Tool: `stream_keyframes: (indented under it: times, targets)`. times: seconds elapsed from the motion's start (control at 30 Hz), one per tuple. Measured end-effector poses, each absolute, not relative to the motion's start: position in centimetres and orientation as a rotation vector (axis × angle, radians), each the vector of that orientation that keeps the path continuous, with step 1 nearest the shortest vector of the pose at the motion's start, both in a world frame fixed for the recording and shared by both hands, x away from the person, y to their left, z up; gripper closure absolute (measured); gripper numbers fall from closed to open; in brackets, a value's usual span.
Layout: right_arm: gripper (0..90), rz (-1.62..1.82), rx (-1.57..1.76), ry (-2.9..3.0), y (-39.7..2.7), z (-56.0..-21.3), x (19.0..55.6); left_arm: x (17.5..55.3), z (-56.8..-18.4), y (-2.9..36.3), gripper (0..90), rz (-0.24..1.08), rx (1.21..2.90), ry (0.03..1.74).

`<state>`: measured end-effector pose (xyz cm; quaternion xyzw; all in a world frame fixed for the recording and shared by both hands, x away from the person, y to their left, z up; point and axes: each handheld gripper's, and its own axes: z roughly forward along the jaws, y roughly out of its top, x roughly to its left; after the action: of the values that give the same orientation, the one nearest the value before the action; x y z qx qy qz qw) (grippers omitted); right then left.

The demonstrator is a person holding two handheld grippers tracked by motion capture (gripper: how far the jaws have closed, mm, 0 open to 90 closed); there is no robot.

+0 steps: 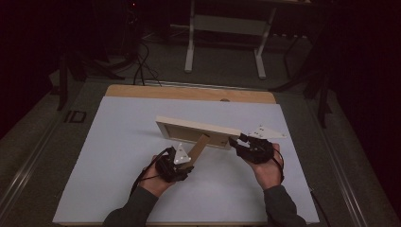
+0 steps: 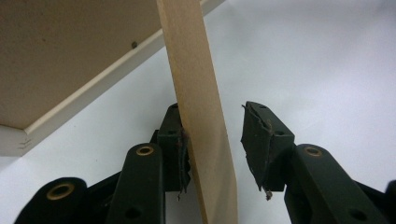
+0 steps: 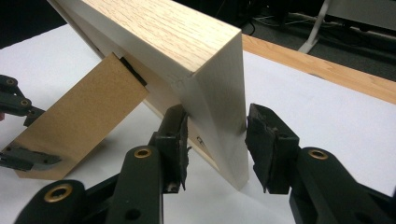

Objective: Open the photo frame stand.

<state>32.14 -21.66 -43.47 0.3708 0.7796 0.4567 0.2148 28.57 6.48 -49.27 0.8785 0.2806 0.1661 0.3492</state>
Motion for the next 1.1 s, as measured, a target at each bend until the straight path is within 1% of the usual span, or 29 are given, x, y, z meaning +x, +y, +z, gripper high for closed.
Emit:
stream_keyframes:
  times: [0.47, 0.87, 0.97, 1.1]
  targets:
    - [57.9, 1.282, 1.024, 2.157, -21.7, -43.9, 31.5, 28.2, -49.6, 6.7, 61.7, 0.396, 2.284, 0.714]
    - [57.9, 1.271, 1.021, 2.154, -21.7, -44.1, 31.4, 28.0, -49.4, 7.4, 57.1, 0.396, 2.274, 0.731]
    - [55.0, 1.272, 1.038, 2.168, -21.7, -44.5, 31.4, 28.0, -49.1, 7.7, 56.1, 0.381, 2.251, 0.731]
    - [53.6, 1.267, 1.046, 2.176, -21.7, -44.7, 31.4, 27.9, -48.7, 8.1, 55.5, 0.374, 2.233, 0.737]
